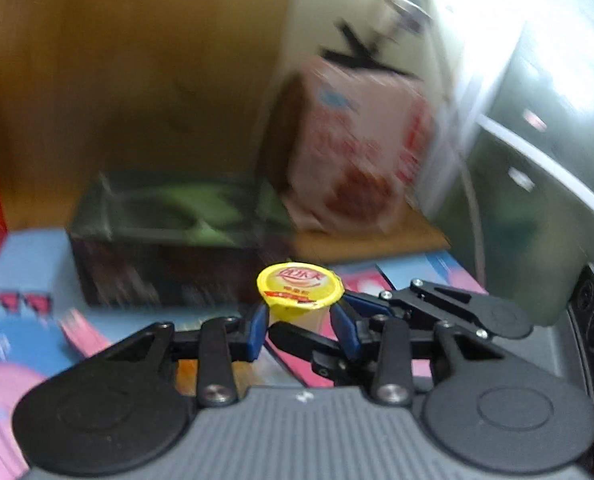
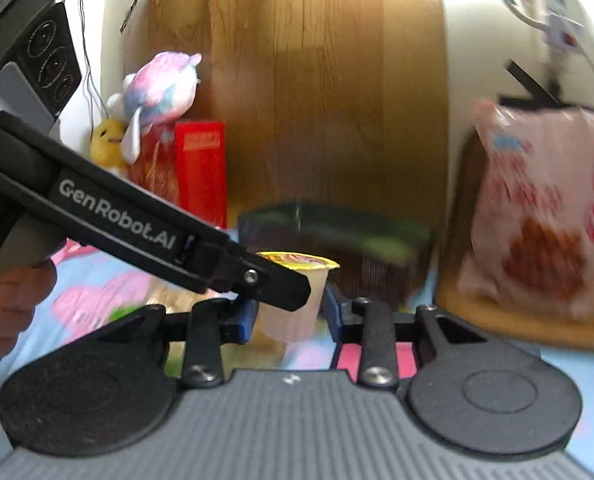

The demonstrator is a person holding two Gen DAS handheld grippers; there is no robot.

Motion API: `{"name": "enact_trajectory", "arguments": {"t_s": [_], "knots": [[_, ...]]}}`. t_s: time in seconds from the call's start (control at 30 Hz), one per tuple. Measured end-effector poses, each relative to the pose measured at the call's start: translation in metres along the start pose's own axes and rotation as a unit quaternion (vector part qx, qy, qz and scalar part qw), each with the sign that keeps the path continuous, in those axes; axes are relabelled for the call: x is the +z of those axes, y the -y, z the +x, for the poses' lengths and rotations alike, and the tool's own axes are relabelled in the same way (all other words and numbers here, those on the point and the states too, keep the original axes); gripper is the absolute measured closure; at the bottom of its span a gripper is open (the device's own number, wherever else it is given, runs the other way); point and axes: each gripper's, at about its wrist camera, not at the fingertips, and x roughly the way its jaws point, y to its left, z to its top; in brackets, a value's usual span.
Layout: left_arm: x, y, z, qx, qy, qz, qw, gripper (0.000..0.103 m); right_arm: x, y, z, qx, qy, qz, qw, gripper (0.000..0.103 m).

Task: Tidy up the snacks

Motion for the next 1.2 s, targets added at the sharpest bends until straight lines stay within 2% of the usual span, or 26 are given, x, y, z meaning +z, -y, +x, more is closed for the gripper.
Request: {"name": "enact_trajectory", "arguments": {"t_s": [0.17, 0.23, 0.27, 0.3, 0.37, 0.43, 0.5, 0.6, 0.7, 0.77, 0.93, 1.13, 1.2], "knots": [[0.039, -0.03, 0.04, 0.048, 0.021, -0.007, 0.9986, 0.067, 0.032, 0.022, 0.066, -0.001, -0.005, 0.012, 1.0, 0.065], [0.046, -0.042, 0.055, 0.053, 0.024, -0.019, 0.9981, 0.064, 0.036, 0.03, 0.085, -0.001, -0.01, 0.024, 1.0, 0.061], [0.047, -0.045, 0.058, 0.055, 0.025, -0.025, 0.9979, 0.064, 0.037, 0.033, 0.089, -0.005, -0.009, 0.031, 0.999, 0.055], [0.048, -0.049, 0.056, 0.052, 0.026, -0.033, 0.9978, 0.064, 0.038, 0.034, 0.09, -0.011, -0.01, 0.036, 0.999, 0.05], [0.051, -0.062, 0.039, 0.049, 0.058, -0.045, 0.9961, 0.065, 0.037, 0.036, 0.079, -0.019, 0.004, 0.039, 0.999, 0.05], [0.048, -0.077, 0.014, 0.072, 0.104, -0.054, 0.9904, 0.063, 0.03, 0.043, 0.056, -0.028, 0.029, 0.053, 0.998, 0.047], [0.046, -0.094, 0.005, 0.11, 0.121, -0.069, 0.9841, 0.06, 0.019, 0.055, 0.038, -0.038, 0.039, 0.079, 0.995, 0.043], [0.041, -0.117, 0.016, 0.153, 0.088, -0.088, 0.9804, 0.06, 0.001, 0.07, 0.021, -0.041, 0.036, 0.127, 0.99, 0.038], [0.034, -0.133, 0.04, 0.153, 0.04, -0.116, 0.9807, 0.06, -0.01, 0.079, 0.031, -0.036, 0.009, 0.16, 0.986, 0.038], [0.031, -0.133, 0.052, 0.15, 0.024, -0.119, 0.9812, 0.06, -0.013, 0.078, 0.04, -0.031, -0.009, 0.172, 0.985, 0.038], [0.029, -0.123, 0.058, 0.149, 0.023, -0.119, 0.9815, 0.059, -0.016, 0.078, 0.05, 0.003, -0.022, 0.188, 0.982, 0.038], [0.016, -0.114, 0.036, 0.133, 0.027, -0.122, 0.9833, 0.056, -0.018, 0.08, 0.047, -0.007, -0.021, 0.195, 0.981, 0.038], [0.012, -0.115, 0.018, 0.135, 0.037, -0.13, 0.9816, 0.055, -0.017, 0.079, 0.042, -0.022, -0.022, 0.202, 0.979, 0.038]]}}
